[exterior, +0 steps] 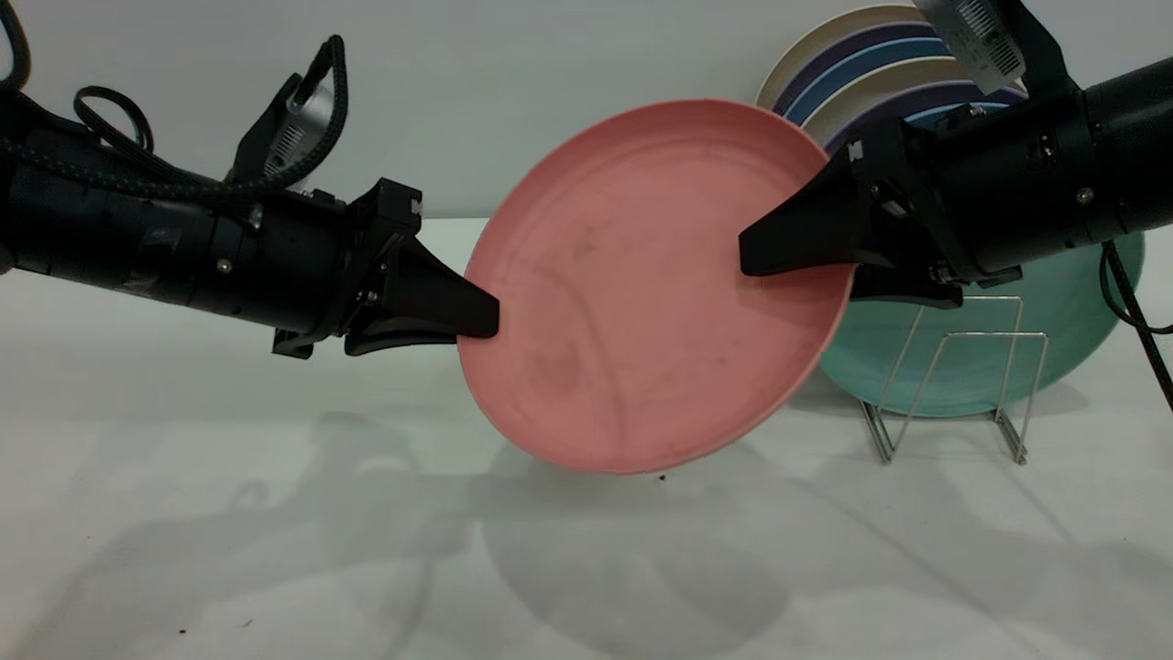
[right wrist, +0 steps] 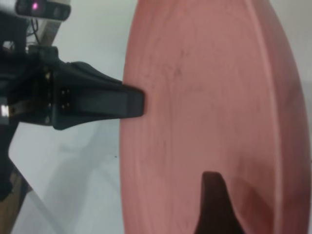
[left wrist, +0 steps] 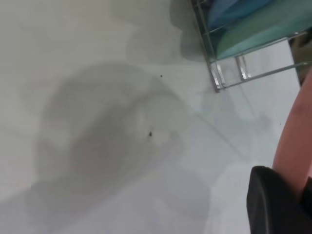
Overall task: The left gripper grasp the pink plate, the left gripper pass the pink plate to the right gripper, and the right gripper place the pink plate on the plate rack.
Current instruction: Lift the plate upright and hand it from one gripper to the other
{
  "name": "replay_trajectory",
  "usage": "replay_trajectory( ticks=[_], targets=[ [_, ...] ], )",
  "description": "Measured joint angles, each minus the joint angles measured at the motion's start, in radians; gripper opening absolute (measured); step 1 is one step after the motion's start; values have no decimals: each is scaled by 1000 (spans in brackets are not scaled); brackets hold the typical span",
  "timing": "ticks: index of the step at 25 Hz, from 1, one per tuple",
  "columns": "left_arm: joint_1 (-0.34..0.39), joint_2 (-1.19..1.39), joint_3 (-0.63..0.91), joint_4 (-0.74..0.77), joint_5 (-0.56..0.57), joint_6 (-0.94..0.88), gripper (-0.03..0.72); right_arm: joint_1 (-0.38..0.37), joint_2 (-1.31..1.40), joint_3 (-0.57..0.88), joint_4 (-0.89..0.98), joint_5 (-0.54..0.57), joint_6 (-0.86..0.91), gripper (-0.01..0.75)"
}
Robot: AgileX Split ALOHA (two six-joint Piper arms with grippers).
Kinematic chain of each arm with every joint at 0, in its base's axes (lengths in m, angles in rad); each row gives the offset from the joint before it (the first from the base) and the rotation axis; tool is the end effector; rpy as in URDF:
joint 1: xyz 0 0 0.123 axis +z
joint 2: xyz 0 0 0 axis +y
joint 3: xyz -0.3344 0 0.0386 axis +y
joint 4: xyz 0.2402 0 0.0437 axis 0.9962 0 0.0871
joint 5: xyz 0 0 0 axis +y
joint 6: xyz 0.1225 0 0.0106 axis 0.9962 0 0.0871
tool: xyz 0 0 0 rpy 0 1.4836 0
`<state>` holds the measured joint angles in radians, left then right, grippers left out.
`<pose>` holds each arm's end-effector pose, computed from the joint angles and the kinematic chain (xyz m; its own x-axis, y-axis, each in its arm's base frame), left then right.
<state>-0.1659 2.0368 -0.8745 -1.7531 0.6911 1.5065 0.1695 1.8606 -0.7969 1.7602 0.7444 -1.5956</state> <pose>0.3599 -0.1385 0.1248 -0.9008 -0.0820 -0.4265 0.2456 0.7138 -0.6559 0.3322 0.1399 0.1776 -0.8241 0.0317 -0.5656 -0.4033 0.6683 0.6251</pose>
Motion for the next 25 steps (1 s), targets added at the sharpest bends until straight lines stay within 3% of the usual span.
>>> replay_trajectory(
  ticks=[3, 8, 14, 17, 22, 25],
  targets=[
    [0, 0, 0, 0, 10, 1, 13, 0, 0, 0, 0, 21, 15, 416],
    [0, 0, 0, 0, 16, 13, 14, 0, 0, 0, -7, 52, 24, 154],
    [1, 0, 0, 3, 30, -1, 65, -1, 2, 0, -17, 25, 25, 145],
    [1, -6, 0, 21, 47, -9, 212, -1, 2, 0, -24, -9, 25, 96],
    [1, -48, 0, 103, -4, -15, 585, 0, 2, 0, -36, -63, 1, 96],
    [1, -102, 0, 198, -113, -55, 693, 0, -3, 0, -54, -77, -21, 96]
  ],
)
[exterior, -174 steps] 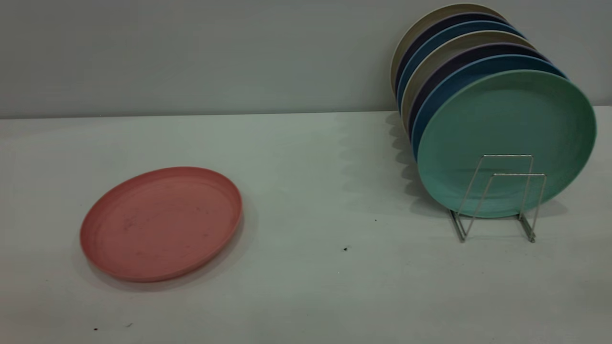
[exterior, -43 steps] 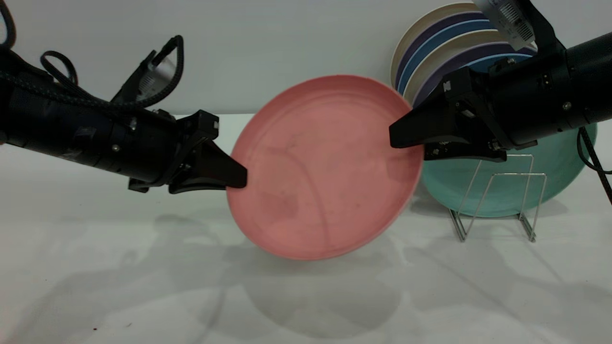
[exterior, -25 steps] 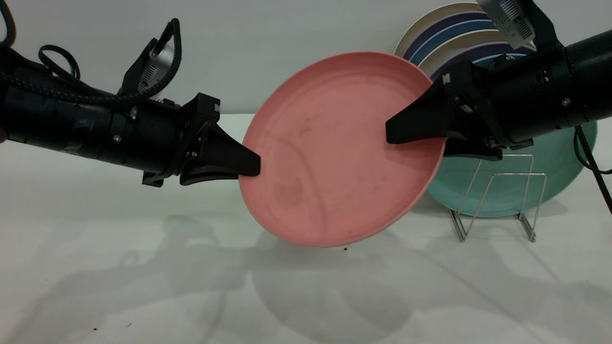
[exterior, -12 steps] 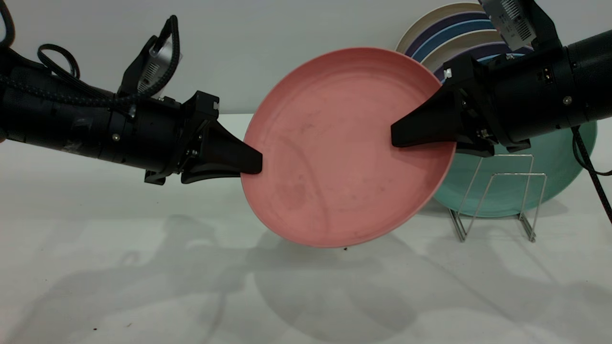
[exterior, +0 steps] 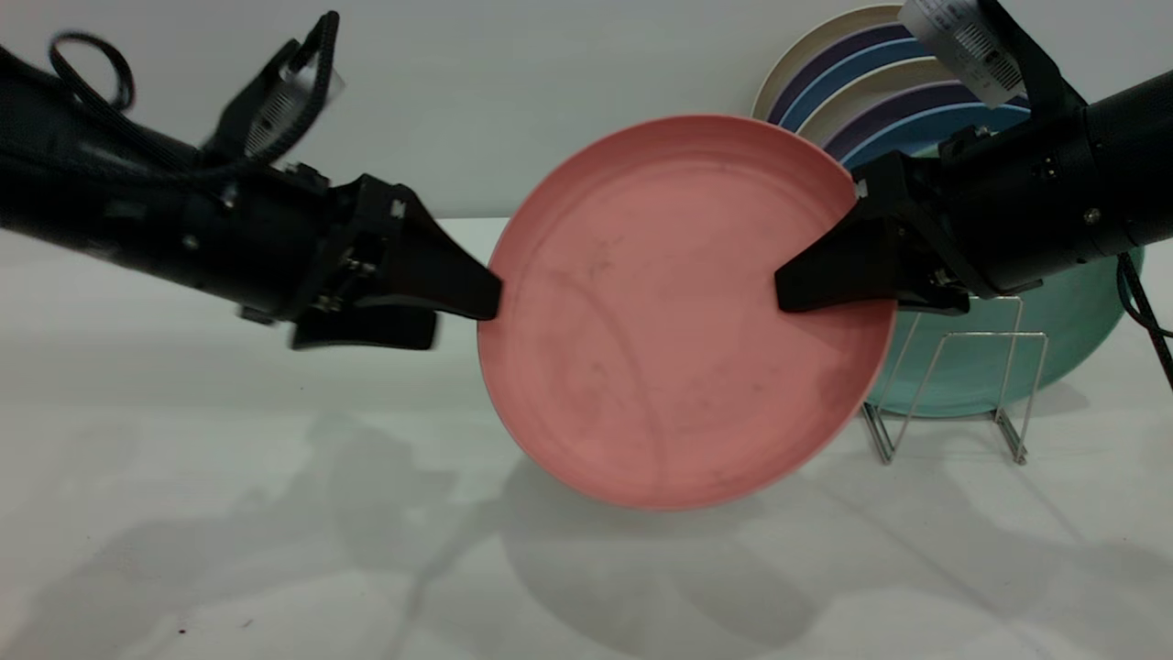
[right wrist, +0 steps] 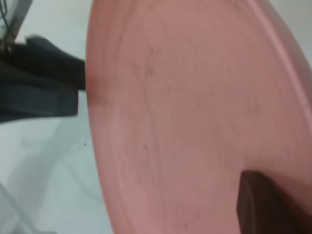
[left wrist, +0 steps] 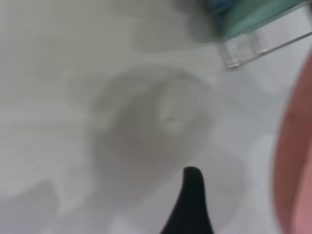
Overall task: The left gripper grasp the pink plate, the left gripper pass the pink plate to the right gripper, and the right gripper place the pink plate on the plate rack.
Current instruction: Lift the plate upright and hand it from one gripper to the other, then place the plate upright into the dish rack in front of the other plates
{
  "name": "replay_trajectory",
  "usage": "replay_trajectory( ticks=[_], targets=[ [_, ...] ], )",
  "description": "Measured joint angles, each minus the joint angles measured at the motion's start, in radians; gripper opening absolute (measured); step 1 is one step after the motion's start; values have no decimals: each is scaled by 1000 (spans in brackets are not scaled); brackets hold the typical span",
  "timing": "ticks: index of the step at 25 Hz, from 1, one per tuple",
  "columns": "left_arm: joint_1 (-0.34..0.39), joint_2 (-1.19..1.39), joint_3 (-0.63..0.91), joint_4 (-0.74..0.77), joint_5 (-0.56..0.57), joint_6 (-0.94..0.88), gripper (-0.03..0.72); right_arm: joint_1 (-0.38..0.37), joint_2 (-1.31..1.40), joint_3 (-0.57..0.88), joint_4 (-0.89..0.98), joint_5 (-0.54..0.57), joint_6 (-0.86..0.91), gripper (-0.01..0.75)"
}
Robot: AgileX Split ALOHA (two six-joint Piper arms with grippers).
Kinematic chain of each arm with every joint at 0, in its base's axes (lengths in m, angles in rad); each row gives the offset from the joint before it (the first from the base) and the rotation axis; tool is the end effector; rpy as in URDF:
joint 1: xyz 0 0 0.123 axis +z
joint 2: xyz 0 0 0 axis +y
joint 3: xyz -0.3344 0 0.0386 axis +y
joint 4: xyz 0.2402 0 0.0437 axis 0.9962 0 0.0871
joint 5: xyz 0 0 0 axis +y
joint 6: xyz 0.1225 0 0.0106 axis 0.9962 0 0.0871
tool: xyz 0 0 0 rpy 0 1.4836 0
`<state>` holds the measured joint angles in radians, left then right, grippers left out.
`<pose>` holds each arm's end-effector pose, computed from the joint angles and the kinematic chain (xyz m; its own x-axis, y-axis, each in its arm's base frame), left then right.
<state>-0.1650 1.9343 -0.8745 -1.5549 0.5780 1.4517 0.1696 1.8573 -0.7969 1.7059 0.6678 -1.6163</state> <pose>0.3516 -0.1267 0.1480 -0.8604 0.0584 -0.5063 0.3522 0.7862 -0.5077 0.3320 0.1335 0.1706 -0.8116 -0.0384 -0.5829 -0.4259 0.7218 0.5455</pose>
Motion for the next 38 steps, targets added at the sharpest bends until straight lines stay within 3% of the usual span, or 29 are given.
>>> replay_trajectory(
  ticks=[3, 7, 12, 15, 22, 27, 31, 38],
  targets=[
    [0, -56, 0, 140, -88, -107, 705, 0, -22, 0, -11, -24, -13, 96],
    [15, -104, 0, 356, -104, -289, 665, 0, -66, 0, -54, -79, -62, 96],
    [84, -114, 0, 586, -103, -494, 574, 0, -149, 0, -270, -204, -71, 96],
    [143, -114, 0, 681, -102, -594, 549, 0, -220, 0, -427, -219, -70, 96],
    [231, -114, 0, 715, -103, -639, 541, 0, -338, 0, -816, -215, -41, 96],
    [232, -114, 0, 716, -103, -640, 541, 0, -342, -1, -1070, -198, 46, 96],
    [232, -114, 0, 716, -104, -640, 541, 0, -342, -60, -1257, -118, 168, 96],
    [232, -114, 0, 716, -110, -640, 541, 0, -342, -212, -1405, -104, 250, 96]
  ],
)
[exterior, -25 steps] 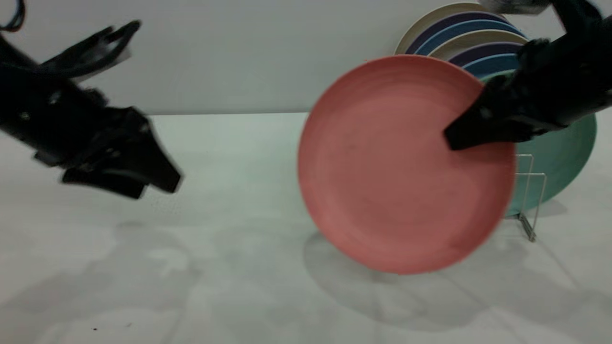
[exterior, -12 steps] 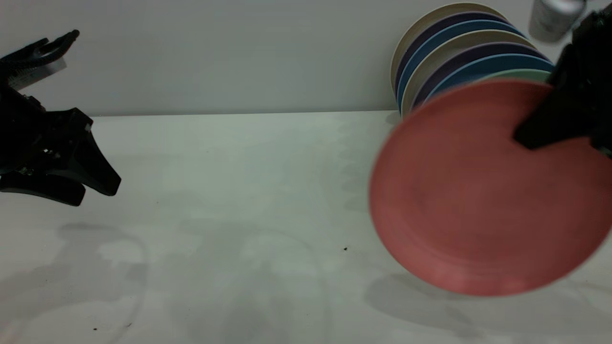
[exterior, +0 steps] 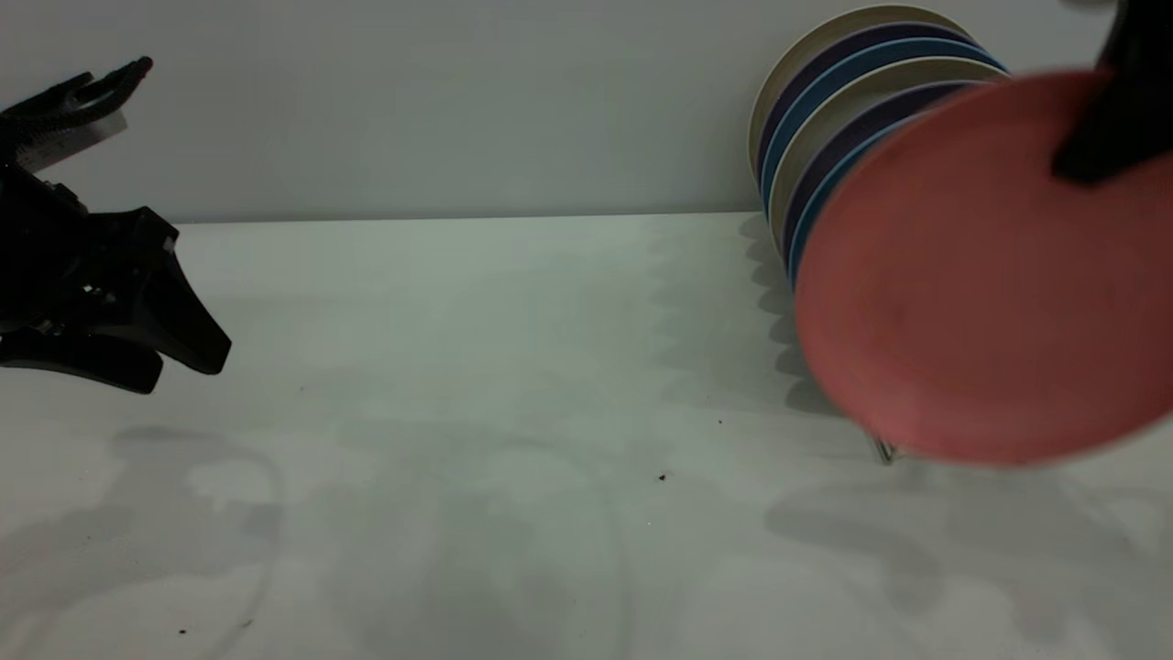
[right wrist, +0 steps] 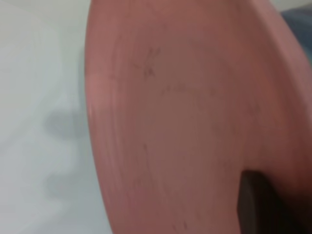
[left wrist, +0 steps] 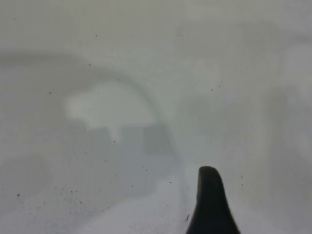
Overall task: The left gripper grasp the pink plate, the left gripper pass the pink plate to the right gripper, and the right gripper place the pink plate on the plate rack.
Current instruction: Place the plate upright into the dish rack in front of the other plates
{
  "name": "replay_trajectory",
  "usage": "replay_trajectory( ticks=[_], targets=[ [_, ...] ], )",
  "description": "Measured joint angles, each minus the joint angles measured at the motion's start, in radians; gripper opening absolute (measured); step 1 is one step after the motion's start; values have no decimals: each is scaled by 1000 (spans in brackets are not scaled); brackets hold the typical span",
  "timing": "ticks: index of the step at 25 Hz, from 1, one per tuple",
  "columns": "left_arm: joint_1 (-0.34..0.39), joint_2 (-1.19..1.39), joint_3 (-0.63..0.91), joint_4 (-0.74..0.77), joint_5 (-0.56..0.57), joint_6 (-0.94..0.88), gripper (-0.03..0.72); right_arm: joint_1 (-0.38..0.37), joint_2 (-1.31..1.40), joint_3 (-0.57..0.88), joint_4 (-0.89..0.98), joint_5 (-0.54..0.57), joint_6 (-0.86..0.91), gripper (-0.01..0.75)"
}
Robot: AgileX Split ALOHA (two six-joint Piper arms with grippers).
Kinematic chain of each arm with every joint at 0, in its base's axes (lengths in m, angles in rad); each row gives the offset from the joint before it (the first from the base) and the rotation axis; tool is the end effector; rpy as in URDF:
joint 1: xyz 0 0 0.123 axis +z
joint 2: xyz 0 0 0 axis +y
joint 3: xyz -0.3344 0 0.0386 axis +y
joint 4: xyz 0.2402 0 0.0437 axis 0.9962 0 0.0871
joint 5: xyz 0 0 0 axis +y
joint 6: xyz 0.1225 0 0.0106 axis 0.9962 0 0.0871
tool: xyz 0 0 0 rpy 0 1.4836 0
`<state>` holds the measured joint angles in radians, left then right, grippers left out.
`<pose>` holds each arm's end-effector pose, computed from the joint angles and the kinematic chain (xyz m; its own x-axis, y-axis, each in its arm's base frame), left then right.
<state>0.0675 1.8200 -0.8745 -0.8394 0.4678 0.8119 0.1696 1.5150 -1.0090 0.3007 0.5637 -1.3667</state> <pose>0.3416 -0.0183 0.1611 -0.9217 -0.0347 -0.3864 0.0898 0.9498 -0.2996 0.3126 0.0733 0.2812 -0.1301 -0.9197 -0.3704 -0.8380 0.3016 -0.4547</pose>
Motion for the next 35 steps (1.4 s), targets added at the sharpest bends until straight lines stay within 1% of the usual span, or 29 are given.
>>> replay_trajectory(
  ticks=[3, 11, 24, 35],
  targets=[
    [0, 0, 0, 0, -1, 0, 541, 0, 3, -32, -23, -42, 1, 96],
    [0, 0, 0, 1, -11, 0, 541, 0, 9, -92, -77, -66, 1, 96],
    [0, 0, 0, 1, -14, 0, 541, 0, 108, -102, -120, -159, 1, 96],
    [0, 0, 0, 1, -15, 0, 541, 0, 162, -102, -153, -155, 0, 95]
  ],
)
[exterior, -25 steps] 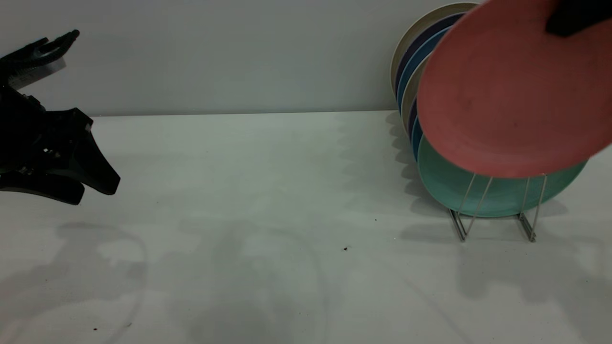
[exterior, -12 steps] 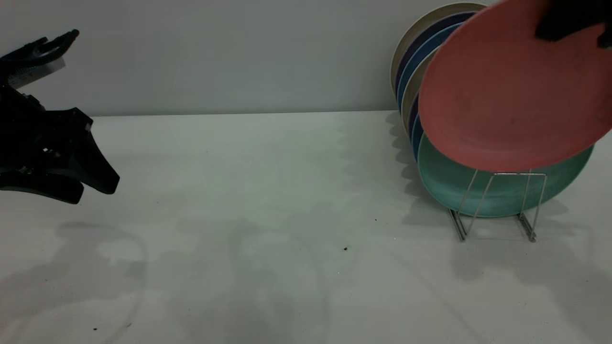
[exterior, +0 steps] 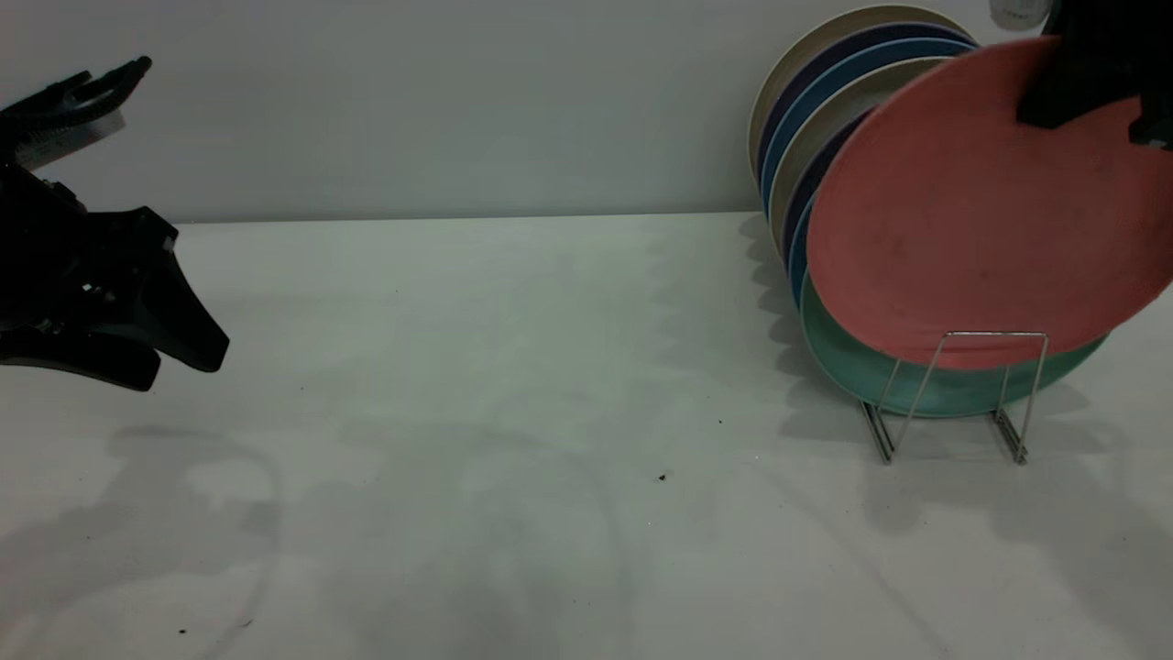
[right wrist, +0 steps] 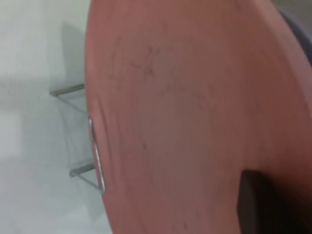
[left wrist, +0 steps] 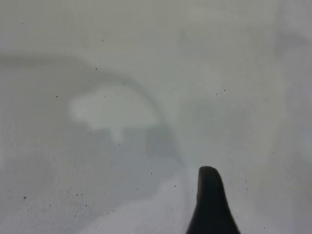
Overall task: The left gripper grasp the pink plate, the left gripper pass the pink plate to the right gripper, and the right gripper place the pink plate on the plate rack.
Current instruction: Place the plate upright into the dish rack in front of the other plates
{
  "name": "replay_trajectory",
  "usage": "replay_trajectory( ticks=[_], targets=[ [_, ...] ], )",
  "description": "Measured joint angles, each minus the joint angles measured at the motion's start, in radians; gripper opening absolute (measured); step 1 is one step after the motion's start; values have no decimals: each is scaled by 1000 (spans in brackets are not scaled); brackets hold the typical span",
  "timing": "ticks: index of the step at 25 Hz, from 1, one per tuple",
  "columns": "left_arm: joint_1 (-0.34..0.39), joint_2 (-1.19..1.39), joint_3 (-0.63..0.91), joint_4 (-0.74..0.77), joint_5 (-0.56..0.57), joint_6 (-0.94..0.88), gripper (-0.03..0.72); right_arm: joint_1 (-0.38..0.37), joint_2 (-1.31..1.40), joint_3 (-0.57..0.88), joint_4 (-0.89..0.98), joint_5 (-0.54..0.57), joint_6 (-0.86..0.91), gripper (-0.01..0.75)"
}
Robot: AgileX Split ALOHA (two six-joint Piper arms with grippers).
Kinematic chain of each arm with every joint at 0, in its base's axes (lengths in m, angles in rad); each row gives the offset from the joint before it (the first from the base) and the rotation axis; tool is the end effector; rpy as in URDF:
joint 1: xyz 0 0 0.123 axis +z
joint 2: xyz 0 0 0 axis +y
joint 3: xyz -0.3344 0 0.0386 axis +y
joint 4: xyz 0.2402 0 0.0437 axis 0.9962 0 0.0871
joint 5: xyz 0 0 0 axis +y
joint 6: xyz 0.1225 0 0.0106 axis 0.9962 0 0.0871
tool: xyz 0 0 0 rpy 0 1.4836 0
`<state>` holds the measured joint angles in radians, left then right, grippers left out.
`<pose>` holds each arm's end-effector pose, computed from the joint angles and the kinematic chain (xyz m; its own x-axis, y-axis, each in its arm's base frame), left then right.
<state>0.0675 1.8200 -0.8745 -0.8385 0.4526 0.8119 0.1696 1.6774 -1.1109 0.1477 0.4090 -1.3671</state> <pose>0.3428 -0.0170 0.1612 -0.9177 -0.0371 -0.3955 0.0862 0.9533 -0.2894 0.3712 0.0709 0.2643 -0.0604 -0.9654 -0.2537 -0.7872 0.2024 -0.5826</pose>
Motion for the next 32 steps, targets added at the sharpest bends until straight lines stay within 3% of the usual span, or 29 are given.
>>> replay_trajectory(
  ticks=[16, 19, 24, 27, 32],
  targets=[
    [0, 0, 0, -1, -1, 0, 541, 0, 118, 0, -3, -48, 0, 117],
    [0, 0, 0, -1, -1, 0, 541, 0, 118, 0, -1, -46, 26, 209],
    [0, 0, 0, -1, -1, 0, 541, 0, 115, 0, -1, -32, 117, 472],
    [0, 0, 0, -1, -1, -8, 541, 0, 94, 0, 0, 12, 172, 591],
    [0, 0, 0, 11, -4, -28, 541, 0, -17, 0, -1, 88, 357, 641]
  ],
)
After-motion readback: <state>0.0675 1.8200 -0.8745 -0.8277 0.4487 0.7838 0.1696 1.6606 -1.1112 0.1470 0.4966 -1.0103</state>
